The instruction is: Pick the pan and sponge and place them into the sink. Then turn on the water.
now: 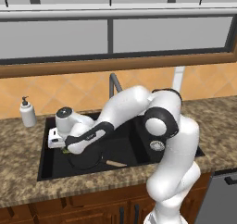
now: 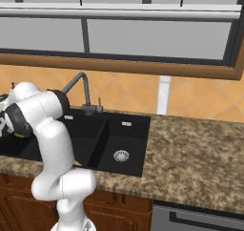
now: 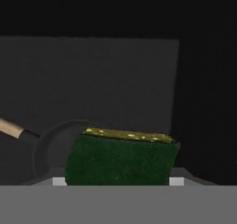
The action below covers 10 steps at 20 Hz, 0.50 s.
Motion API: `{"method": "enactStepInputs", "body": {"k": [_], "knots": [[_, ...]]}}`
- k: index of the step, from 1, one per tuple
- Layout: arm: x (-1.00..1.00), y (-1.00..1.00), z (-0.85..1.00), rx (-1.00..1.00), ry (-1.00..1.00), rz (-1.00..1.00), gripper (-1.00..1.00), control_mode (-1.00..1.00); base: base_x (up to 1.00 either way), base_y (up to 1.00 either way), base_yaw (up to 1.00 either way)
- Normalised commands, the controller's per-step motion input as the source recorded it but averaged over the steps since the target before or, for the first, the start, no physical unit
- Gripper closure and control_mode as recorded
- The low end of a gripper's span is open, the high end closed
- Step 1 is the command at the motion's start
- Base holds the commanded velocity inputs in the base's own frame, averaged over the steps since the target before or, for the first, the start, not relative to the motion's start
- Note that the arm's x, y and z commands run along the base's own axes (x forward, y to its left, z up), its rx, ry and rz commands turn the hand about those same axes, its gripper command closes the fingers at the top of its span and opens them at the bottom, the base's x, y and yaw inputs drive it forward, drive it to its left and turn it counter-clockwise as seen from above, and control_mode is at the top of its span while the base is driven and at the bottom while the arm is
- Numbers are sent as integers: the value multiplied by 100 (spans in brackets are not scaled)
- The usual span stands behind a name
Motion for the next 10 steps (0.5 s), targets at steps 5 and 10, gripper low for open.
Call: {"method": "enactStepInputs", "body": {"k": [5, 10], "knots": [[57, -2, -65, -14, 0, -3, 100, -100, 0, 0, 0], [43, 0, -74, -13, 0, 0, 100, -100, 0, 0, 0]]}}
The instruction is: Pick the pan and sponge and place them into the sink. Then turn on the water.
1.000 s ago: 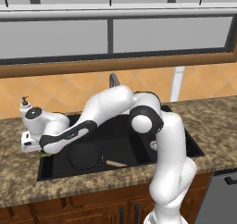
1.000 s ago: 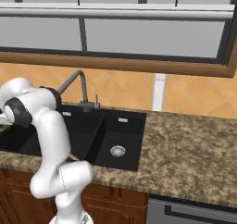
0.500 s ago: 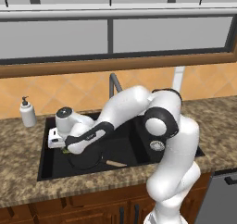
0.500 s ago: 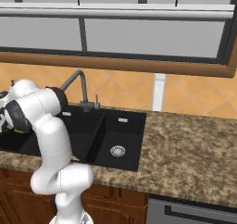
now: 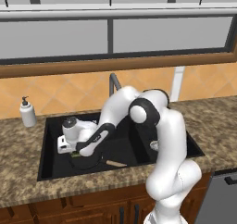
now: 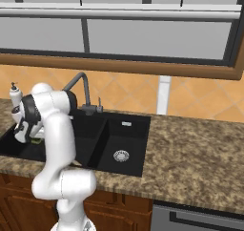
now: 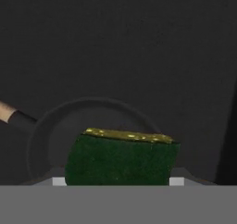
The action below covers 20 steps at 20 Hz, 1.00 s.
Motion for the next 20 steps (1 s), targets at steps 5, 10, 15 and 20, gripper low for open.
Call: {"method": "enactStepInputs", "body": {"k": [5, 10, 15, 20], "knots": [[9, 0, -63, -7, 0, 0, 100, -100, 0, 0, 0], [4, 0, -51, -3, 0, 0, -100, -100, 0, 0, 0], [11, -5, -21, 0, 0, 0, -100, -100, 0, 0, 0], [-3, -17, 14, 4, 0, 0, -100, -100, 0, 0, 0]]}}
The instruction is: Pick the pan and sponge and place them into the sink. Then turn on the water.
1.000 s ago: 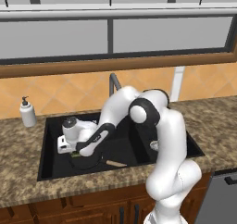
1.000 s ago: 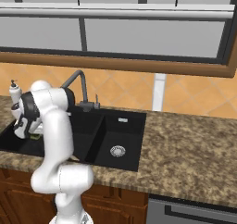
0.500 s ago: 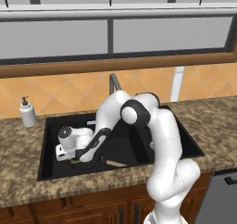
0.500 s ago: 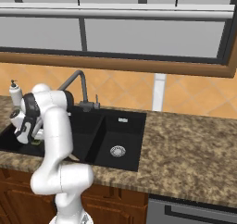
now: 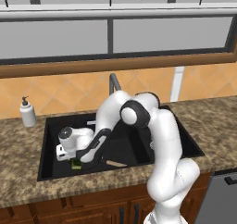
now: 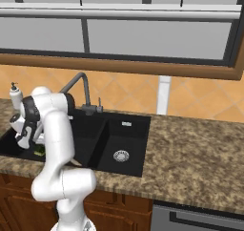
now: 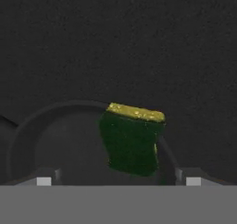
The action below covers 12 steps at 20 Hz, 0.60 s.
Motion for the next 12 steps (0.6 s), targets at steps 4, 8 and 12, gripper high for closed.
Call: {"method": "enactStepInputs", "body": {"k": [4, 8, 12], "knots": [[-42, -15, 83, 19, 0, 0, -100, -100, 0, 0, 0], [-44, -17, 100, 23, -2, -2, -100, -100, 0, 0, 0], [-43, -23, 100, 26, -3, -1, -100, -100, 0, 0, 0]]}}
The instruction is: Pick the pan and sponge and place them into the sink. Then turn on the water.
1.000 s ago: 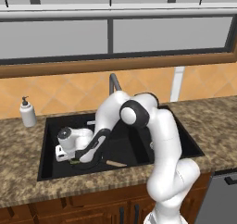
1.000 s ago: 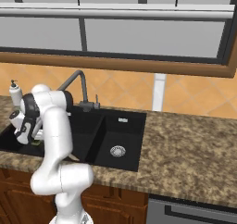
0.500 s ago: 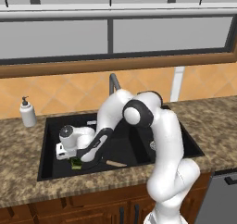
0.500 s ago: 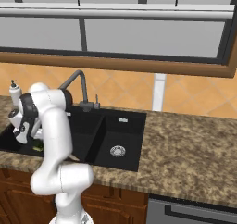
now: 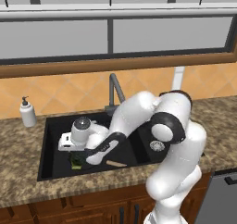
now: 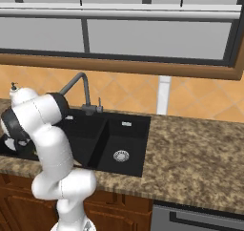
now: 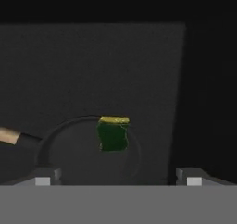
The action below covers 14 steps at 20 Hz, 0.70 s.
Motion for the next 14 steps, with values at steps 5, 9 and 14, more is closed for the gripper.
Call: {"method": "enactStepInputs", "body": {"k": [5, 9, 14], "knots": [[-44, -26, 100, 38, 0, 0, -100, -100, 0, 0, 0], [-43, -24, 100, 37, 0, -2, -100, -100, 0, 0, 0], [-23, -13, 100, 30, 0, -3, -100, -100, 0, 0, 0]]}}
